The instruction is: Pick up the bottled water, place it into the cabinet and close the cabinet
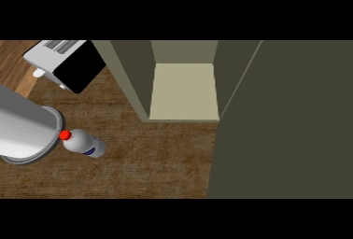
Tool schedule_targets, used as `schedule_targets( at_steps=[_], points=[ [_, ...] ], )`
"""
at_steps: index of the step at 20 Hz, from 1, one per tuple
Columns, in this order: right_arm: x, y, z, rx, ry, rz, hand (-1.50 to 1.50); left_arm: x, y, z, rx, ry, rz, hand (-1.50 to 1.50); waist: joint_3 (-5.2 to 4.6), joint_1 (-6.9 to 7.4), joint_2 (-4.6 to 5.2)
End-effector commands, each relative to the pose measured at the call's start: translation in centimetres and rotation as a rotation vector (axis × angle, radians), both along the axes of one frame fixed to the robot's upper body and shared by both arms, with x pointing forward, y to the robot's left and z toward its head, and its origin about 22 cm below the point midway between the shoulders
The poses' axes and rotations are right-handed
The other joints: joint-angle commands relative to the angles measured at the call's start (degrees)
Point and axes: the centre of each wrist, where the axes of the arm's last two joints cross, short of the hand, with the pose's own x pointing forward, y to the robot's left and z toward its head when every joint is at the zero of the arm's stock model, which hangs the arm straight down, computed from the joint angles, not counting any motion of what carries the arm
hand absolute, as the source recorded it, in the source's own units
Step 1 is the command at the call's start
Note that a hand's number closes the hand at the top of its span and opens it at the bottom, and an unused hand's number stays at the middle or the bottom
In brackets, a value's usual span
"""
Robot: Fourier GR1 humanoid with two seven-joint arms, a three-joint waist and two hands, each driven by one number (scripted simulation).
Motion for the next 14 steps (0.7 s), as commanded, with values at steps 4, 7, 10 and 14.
schedule_targets(
  at_steps=[4, 7, 10, 14],
  points=[
    [-2.3, 0.5, 3.8, 0.029, -0.031, -0.002, -1.5, -0.5, -0.9, 1.1, 0.032, 0.024, 0.013, -1.5, -0.04, -0.23, 0.1],
    [-3.7, -0.6, 3.6, 0.003, -0.044, -0.008, -1.5, -1.2, 0.9, 1.3, 0.025, 0.018, 0.035, -1.5, -0.01, -0.41, -0.06],
    [-1.2, 1.2, 2.3, 0.02, -0.037, -0.026, -1.5, 0.1, -1.4, -0.1, 0.031, 0.031, 0.034, -1.5, -0.01, -0.5, 0.13],
    [-3.1, 0.9, 3.2, 0.035, -0.037, -0.021, -1.5, -0.3, -1.8, 0.0, 0.032, 0.025, 0.052, -1.5, -0.01, -0.71, 0.02]
  ],
)
